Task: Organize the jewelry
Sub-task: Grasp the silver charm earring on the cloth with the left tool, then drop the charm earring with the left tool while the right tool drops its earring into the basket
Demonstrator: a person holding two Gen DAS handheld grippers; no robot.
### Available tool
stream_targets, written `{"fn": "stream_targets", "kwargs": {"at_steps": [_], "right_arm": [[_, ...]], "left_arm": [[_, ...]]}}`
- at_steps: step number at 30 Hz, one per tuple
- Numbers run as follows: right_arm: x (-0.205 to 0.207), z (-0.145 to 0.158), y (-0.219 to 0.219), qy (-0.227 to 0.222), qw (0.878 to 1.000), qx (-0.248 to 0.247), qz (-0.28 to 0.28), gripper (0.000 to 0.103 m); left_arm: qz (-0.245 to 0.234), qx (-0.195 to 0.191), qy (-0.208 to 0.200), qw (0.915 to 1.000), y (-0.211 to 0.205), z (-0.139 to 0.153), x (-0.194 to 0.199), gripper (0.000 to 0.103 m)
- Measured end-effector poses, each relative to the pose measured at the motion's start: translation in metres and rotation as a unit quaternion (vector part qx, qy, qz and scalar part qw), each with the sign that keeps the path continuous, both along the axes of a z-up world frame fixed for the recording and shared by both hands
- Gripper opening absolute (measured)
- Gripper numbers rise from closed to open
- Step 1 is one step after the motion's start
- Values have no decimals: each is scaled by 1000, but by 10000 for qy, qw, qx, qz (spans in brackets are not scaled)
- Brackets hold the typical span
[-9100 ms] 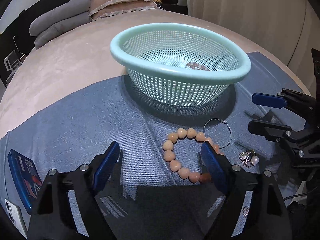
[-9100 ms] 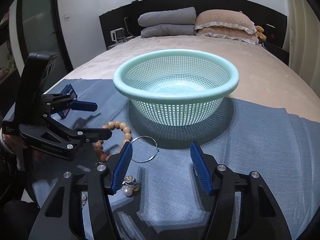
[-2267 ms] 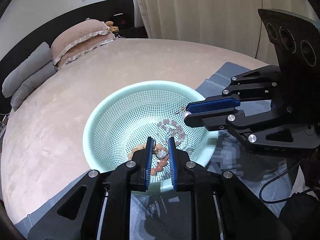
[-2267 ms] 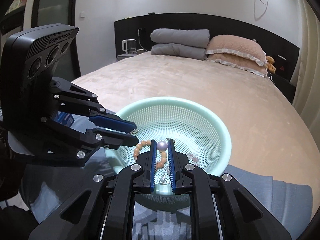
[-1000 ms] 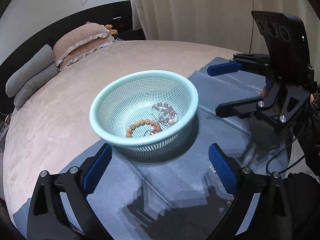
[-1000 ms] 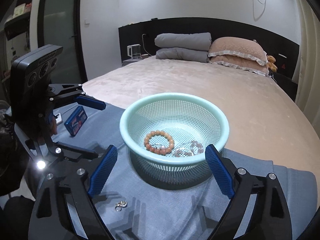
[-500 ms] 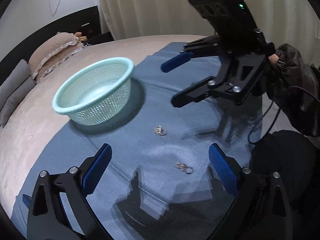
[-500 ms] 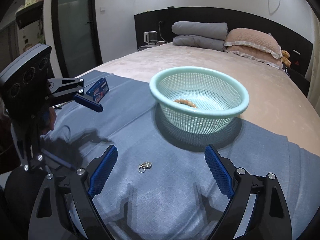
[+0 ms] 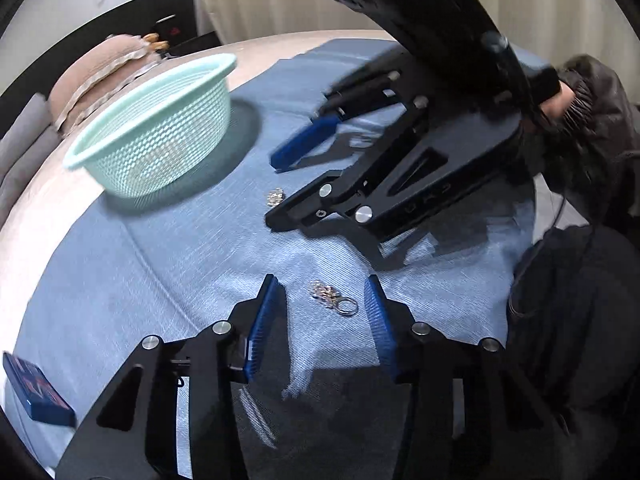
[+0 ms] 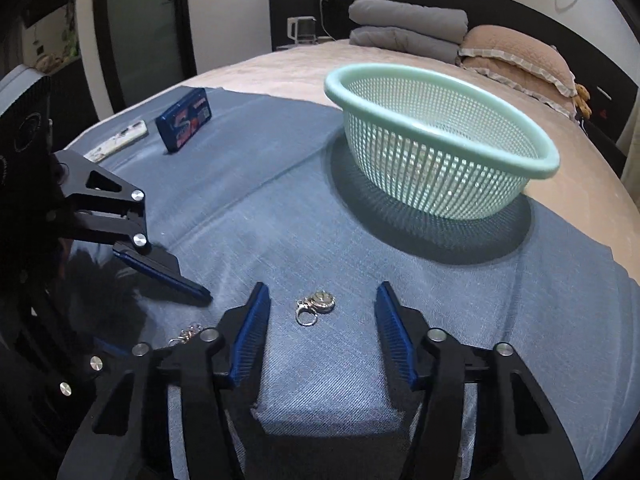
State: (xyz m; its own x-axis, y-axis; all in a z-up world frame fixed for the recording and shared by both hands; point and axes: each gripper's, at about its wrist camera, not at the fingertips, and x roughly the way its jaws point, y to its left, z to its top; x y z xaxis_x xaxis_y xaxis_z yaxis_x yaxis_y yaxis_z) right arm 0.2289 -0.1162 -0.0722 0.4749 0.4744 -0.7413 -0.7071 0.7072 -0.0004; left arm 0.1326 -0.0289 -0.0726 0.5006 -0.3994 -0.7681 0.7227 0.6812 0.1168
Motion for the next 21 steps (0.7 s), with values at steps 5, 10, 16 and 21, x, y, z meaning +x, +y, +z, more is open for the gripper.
{"fn": "stream_targets", "kwargs": {"at_steps": [5,10,16,21], "right_arm": [[-12,-4,2,-34,9999,109,4,18],[-12,-2,1,24,9997,215,-144,15],[-23,2,-7,157,9992,324,-166,4],[-34,2,-21,245,9979,516,-320,4]], "left_arm": [[303,-270,-70,9992,3,-8,-6,38],[378,-456,163,9981,8,-6,-5,18],[443,-559,429,9965,13,-3,-7,10],[595,-553,446,9957,13,-2,-12,10]]}}
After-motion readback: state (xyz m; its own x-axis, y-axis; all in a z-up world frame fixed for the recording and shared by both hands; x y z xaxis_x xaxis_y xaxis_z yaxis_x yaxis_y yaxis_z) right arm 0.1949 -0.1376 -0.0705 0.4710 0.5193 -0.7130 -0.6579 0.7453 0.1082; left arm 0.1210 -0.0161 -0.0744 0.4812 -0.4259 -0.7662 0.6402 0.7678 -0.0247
